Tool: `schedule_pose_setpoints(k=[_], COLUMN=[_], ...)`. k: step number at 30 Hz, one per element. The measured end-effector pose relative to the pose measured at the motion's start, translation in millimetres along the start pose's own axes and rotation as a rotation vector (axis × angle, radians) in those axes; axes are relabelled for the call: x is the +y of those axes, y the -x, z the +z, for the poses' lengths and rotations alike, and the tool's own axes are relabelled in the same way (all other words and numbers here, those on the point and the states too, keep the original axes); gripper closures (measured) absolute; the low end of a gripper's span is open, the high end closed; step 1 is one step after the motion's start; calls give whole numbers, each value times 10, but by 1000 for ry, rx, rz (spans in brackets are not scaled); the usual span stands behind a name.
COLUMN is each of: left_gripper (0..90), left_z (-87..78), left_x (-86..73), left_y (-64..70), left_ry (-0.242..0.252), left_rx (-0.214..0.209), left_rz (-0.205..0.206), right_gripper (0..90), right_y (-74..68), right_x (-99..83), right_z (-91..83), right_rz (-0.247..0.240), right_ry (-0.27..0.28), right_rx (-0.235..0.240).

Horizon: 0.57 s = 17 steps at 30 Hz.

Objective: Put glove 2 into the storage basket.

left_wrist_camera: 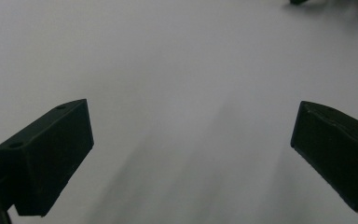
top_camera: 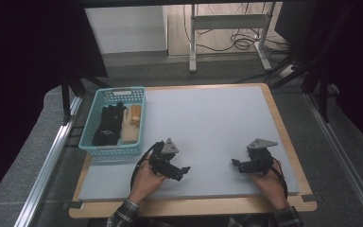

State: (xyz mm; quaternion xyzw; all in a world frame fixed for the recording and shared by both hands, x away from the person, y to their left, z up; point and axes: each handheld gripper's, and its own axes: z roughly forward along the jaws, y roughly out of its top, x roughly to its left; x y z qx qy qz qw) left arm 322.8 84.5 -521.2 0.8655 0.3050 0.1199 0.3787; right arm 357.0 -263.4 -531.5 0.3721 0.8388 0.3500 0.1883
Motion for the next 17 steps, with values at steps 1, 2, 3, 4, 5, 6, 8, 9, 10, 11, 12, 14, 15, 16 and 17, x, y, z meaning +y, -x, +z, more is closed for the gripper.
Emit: schedule_pose_setpoints(k=[1,2,3,4,5,6,8,9,10,11,12,14,15,16,17], left_gripper=[0,0,0,0,0,0,0,0,0,0,0,0,0,0,0], left_z=[0,28,53,75,92,105,150,150,154,154,155,158,157,157,158], left_x=[0,-25,-48,-69,-88,-106,-156,-156,-173,-191,-195,-194,-193,-194,-193], left_y=[0,6,9,13,13,11,10,10,0,-7,-3,0,0,2,2], left_ry=[0,-9,-20,-28,-39,-53,-81,-81,-69,-58,-53,-55,-56,-55,-56], left_rx=[0,2,5,8,11,17,27,27,15,11,14,14,15,17,17], left_rz=[0,-1,-2,-4,-3,0,-2,-2,-19,-22,-23,-23,-21,-20,-20], right_gripper=[146,146,146,146,146,146,146,146,146,146,146,146,146,146,146], right_y=[0,0,0,0,0,0,0,0,0,0,-1,-1,0,-1,-1], right_x=[0,0,0,0,0,0,1,1,1,0,0,-1,-3,-2,-2], right_z=[0,0,0,0,0,0,0,0,0,1,1,1,0,1,1], right_rz=[0,0,0,0,0,0,0,0,0,0,0,0,1,0,1], right_ry=[0,0,0,0,0,0,0,0,0,0,0,0,1,0,0], right_rx=[0,0,0,0,0,0,0,0,0,0,0,-1,0,-1,-1])
